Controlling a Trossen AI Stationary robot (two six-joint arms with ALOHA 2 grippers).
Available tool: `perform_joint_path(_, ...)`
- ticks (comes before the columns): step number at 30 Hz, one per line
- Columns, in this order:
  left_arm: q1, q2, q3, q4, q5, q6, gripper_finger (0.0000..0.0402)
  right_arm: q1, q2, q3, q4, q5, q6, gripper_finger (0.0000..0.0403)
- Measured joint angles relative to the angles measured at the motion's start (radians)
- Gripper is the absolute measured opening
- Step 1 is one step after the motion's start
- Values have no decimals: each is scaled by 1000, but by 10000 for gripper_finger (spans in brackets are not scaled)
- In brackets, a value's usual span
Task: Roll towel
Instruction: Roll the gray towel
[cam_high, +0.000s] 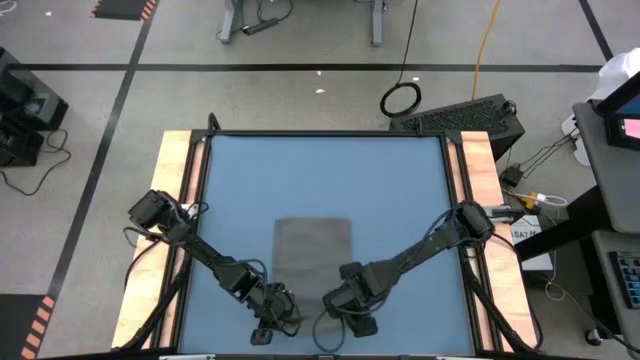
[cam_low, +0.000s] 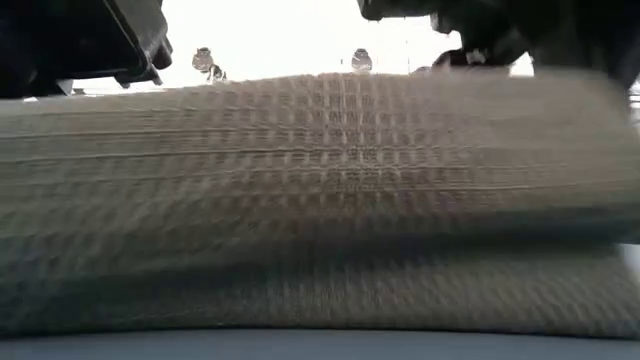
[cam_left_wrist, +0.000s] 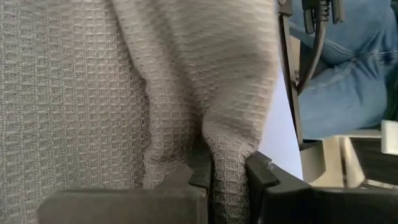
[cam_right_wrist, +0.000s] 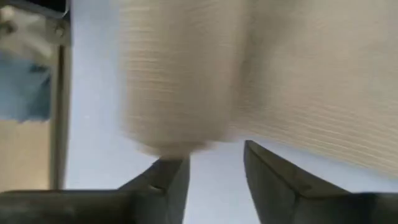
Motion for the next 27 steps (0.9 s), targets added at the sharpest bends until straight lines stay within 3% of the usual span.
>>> perform_joint_path(7, 36, 2, -2, 21, 38, -57, 41, 122, -83, 0, -4, 301, 53, 193)
perform_joint_path(12, 42, 3, -3, 34, 37, -79, 41, 244, -86, 1, 104, 515, 116, 226)
perform_joint_path(19, 59, 3, -3, 43, -9, -173, 42, 340, -24, 3, 262, 634, 119, 271)
perform_joint_path(27, 58, 3, -2, 42, -31, -181, 42, 354, 81, 2, 244, 802, 124, 264)
